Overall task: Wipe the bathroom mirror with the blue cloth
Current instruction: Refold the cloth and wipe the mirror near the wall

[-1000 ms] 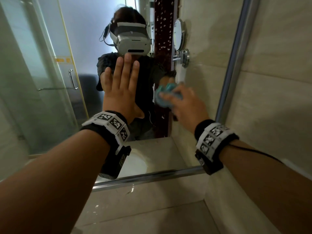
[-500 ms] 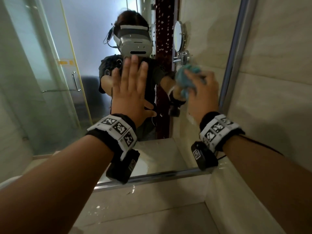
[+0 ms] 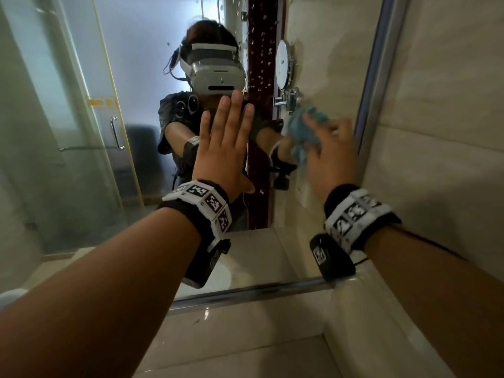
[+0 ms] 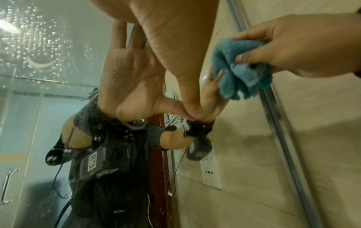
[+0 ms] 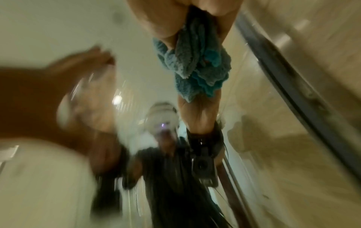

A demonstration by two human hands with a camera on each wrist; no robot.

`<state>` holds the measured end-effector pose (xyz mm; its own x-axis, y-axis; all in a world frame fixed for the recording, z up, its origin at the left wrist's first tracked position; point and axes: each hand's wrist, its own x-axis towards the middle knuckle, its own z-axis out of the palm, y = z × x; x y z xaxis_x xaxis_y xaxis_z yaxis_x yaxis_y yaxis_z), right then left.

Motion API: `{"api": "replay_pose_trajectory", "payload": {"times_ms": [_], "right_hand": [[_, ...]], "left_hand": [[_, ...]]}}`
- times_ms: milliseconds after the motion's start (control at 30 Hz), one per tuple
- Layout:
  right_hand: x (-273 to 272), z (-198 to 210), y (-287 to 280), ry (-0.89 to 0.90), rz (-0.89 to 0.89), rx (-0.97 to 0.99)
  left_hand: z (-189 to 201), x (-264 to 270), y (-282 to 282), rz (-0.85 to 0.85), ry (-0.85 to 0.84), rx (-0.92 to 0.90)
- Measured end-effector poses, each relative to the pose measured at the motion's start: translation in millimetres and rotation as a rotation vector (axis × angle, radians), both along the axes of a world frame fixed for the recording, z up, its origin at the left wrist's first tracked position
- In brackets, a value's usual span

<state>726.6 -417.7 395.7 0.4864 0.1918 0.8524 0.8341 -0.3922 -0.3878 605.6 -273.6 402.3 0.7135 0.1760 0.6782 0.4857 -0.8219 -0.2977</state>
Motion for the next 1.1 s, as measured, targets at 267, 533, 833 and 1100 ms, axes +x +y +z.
{"api": "replay_pose_trajectory", "payload": {"times_ms": [267, 533, 833, 1100], "right_hand": [[-17, -5, 10, 0.038, -0.061, -0.068], [8, 25, -4, 0.050, -0.134, 0.129], [-19, -12, 4, -0.099, 0.169, -0.113], [2, 20, 4, 0.120, -0.083, 0.212]], "left_hand": [[1, 2, 1, 0.003, 0.001, -0.003], [1, 1, -1, 0.004, 0.009, -0.015], [1, 1, 0, 0.003, 0.001, -0.013], [0, 3, 3, 0.024, 0.020, -0.007]]}}
